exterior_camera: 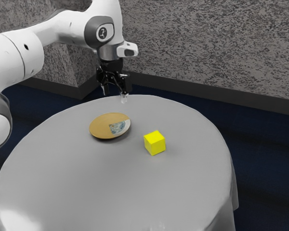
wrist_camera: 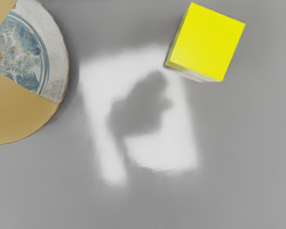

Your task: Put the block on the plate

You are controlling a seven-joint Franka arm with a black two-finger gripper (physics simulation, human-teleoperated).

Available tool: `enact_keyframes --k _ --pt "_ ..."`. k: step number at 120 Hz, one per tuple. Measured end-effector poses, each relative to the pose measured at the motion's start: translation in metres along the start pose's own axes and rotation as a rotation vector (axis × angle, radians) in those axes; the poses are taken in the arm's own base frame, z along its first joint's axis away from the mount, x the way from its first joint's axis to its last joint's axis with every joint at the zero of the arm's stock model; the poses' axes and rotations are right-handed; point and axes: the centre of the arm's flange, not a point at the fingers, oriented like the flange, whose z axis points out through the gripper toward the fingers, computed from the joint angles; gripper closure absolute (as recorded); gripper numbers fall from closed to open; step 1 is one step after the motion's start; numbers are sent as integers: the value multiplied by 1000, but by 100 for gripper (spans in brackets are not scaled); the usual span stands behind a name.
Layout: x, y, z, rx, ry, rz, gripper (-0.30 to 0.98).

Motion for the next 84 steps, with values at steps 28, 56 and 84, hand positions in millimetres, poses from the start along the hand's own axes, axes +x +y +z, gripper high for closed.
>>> enact_keyframes --k 28,56,84 --pt "42 5 14 5 31 135 0" --pt "67 33 51 -29 15 286 0" --pt "89 35 94 -32 13 379 0"
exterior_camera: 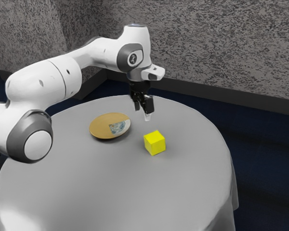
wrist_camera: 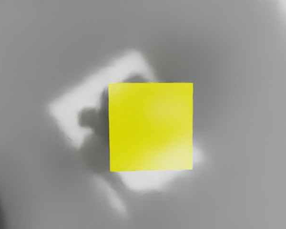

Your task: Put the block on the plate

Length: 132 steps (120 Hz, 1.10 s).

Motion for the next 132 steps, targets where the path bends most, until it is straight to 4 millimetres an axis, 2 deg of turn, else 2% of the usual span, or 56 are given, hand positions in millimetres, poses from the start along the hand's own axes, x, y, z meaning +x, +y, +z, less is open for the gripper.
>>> enact_keyframes --k 30,83,132 --pt "18 0 32 -6 15 90 0" --pt "34 2 90 -36 2 187 0" --pt "39 2 118 -53 -2 228 0"
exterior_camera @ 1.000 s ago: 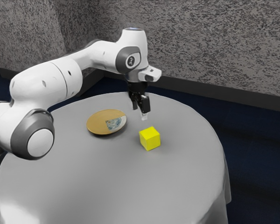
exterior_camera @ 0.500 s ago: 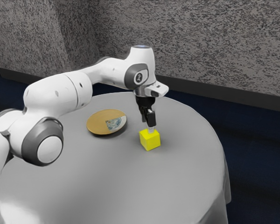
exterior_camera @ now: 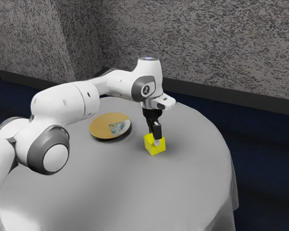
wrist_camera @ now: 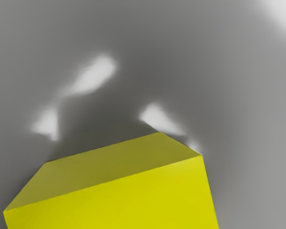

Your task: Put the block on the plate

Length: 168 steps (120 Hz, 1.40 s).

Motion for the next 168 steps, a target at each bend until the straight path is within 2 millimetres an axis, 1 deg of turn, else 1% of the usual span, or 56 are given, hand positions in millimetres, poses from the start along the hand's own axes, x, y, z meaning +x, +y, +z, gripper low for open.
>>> enact_keyframes --k 29,50,73,95,101,113,135,153,168 --pt "1 -2 10 -5 -2 14 3" --pt "1 -3 22 -14 -11 20 10" --pt "-1 -4 24 -17 -19 23 21" --pt "-4 -6 23 -18 -29 24 22" --pt "-5 -5 20 -17 -31 24 25" --pt "-7 -4 8 -12 -30 26 27" --pt "-11 0 -27 10 -19 29 28" --pt "-23 -3 -63 47 -7 14 30" --pt "-41 -15 -90 77 -2 -18 31"
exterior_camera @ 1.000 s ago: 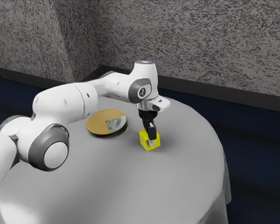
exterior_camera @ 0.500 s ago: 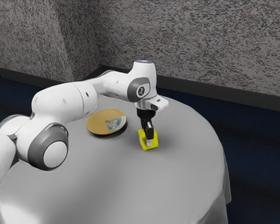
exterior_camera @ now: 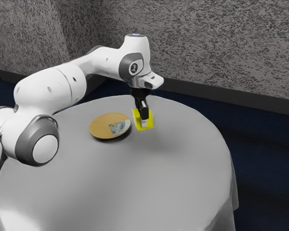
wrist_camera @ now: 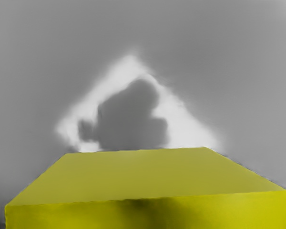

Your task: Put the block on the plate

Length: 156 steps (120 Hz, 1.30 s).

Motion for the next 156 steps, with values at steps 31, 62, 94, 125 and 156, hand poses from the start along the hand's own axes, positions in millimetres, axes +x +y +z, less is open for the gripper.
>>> enact_keyframes --k 31,62,94,125,156 --pt "-74 -64 -3 -17 -18 -140 32" --pt "-122 -96 14 -55 -37 -211 32" --pt "-157 -122 21 -68 -37 -261 32" --pt "-162 -135 43 -78 -42 -269 32" --pt "-165 -151 59 -42 -12 -280 32"
